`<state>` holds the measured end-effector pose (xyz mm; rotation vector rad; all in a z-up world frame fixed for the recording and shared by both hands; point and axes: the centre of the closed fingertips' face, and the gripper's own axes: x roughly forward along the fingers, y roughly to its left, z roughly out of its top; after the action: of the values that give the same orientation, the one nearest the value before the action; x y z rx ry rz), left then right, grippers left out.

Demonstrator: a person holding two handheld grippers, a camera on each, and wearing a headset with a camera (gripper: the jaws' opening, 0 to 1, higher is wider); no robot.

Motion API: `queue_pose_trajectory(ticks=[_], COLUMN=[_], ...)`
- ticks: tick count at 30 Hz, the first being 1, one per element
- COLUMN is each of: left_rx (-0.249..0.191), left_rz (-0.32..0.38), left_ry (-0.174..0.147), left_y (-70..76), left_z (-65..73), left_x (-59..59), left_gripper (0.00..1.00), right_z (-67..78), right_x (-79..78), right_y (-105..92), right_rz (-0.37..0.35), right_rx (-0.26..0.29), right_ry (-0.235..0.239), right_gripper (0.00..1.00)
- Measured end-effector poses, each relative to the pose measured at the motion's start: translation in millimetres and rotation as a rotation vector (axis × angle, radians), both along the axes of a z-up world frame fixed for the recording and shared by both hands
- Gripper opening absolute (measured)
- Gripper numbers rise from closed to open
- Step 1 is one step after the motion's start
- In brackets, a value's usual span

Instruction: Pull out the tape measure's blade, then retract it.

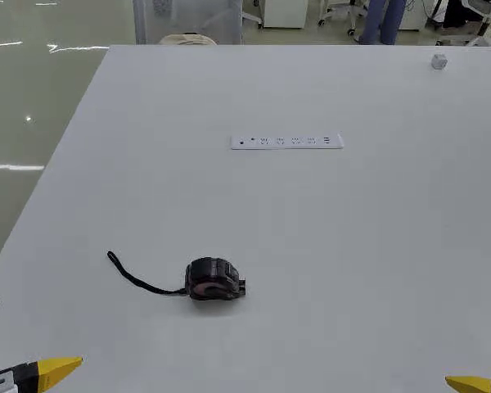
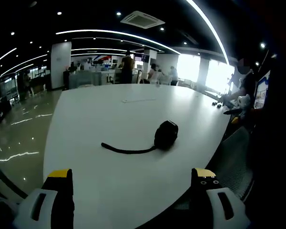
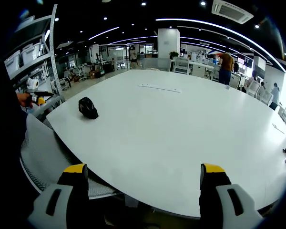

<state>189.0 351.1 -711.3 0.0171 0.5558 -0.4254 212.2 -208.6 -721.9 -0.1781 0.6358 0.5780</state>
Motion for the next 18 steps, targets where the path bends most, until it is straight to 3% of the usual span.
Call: queue_pose_trajectory(ticks=[11, 18], left_rx=[-0.01, -0.016], left_rz=[-0.017, -0.007], left_ry=[-0.009, -0.01], left_y=[-9.1, -7.2], left_z=[1.2, 0.6], left_x=[5.0, 3.1], left_gripper=[1.0, 1.0], right_z=[-0.3, 0.7], right_x=[-2.3, -1.1], right_y=[-2.2, -3.3], right_rz=[0.023, 0.024], right_rx=[-0.038, -0.045], right_ry=[-0.003, -0.009], right_gripper=[1.0, 1.0])
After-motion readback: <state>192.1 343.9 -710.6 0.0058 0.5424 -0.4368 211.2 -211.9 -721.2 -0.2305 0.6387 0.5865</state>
